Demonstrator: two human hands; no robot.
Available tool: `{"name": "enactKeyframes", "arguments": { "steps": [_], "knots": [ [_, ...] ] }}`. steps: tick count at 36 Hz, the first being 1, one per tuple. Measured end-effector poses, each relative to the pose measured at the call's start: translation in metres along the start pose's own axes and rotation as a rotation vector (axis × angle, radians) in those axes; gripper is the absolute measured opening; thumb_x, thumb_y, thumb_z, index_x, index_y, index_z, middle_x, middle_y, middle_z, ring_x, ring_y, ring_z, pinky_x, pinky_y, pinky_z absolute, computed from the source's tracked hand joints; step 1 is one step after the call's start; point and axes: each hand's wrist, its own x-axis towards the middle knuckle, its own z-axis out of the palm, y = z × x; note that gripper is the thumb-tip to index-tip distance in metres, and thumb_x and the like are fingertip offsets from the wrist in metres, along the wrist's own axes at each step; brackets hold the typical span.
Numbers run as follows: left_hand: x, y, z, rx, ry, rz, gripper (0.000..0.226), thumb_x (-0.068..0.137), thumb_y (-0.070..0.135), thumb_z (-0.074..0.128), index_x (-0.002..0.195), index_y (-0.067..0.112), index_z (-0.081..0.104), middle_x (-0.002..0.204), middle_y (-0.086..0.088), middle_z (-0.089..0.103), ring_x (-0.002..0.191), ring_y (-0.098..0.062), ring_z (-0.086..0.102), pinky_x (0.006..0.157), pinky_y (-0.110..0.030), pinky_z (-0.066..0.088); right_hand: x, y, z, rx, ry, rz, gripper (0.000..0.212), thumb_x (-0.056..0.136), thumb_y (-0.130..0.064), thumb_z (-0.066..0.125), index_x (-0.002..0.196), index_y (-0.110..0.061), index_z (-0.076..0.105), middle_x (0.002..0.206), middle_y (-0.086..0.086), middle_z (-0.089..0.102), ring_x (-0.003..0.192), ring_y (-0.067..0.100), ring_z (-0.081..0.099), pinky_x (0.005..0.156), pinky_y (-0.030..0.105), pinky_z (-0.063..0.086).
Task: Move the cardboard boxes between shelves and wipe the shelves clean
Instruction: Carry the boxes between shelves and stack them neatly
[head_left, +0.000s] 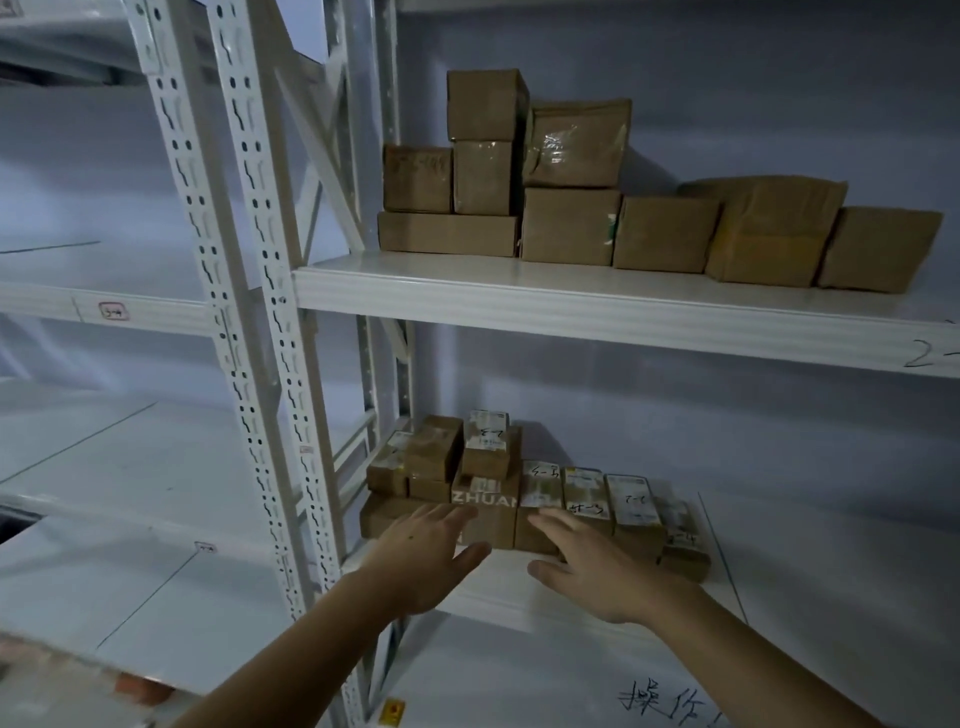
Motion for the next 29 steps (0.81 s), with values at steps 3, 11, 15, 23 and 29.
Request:
{"name": "enactKeyframes", "arguments": {
  "steps": [3,11,15,23,29],
  "knots": [
    [0.018,-0.005,0.003,-0.017,-0.008,0.009,0.058,0.101,0.067,0.034,0.149,0.036,0.041,0.149,0.009,0.052,0.133,-0.016,0.050,0.108,-0.038,0.043,0.017,0.009,0.001,-0.004,-0.009,0.014,0.069,0.105,-0.049,0.047,0.163,-0.025,0.019,0.169,-0.010,0.010,0.153,0.014,0.020,0.122,0.031,0.023],
    [0.070,-0.029,0.014,-0.088,0.002,-0.018,0.055,0.102,0.063,0.037,0.145,0.032,0.045,0.142,0.005,0.058,0.128,-0.017,0.055,0.104,-0.037,0.046,0.069,0.024,0.010,0.043,0.051,0.028,0.065,0.104,-0.048,0.049,0.160,-0.025,0.027,0.165,-0.010,0.023,0.149,0.013,0.027,0.119,0.030,0.028],
    [0.103,-0.047,0.016,-0.102,0.021,-0.018,0.047,0.104,0.060,0.036,0.140,0.031,0.047,0.135,0.003,0.061,0.124,-0.019,0.056,0.097,-0.036,0.045,0.101,0.024,0.010,0.072,0.101,0.070,0.067,0.103,-0.050,0.050,0.160,-0.026,0.026,0.165,-0.012,0.023,0.149,0.015,0.031,0.117,0.034,0.033],
    [0.182,-0.088,0.019,-0.177,0.004,-0.039,0.053,0.102,0.064,0.032,0.138,0.029,0.049,0.130,0.000,0.062,0.116,-0.024,0.060,0.098,-0.041,0.047,0.186,0.026,0.007,0.226,0.193,0.214,0.059,0.103,-0.048,0.052,0.156,-0.032,0.032,0.139,-0.022,0.038,0.133,0.013,0.048,0.105,0.029,0.041],
    [0.254,-0.103,0.043,-0.650,0.044,-0.165,0.066,0.090,0.078,0.036,0.126,0.026,0.056,0.118,0.001,0.068,0.104,-0.019,0.066,0.094,-0.047,0.054,0.251,0.032,0.000,0.497,0.306,0.363,0.067,0.106,-0.048,0.045,0.162,-0.025,0.017,0.154,-0.010,0.036,0.144,0.019,0.040,0.106,0.026,0.035]
  ]
}}
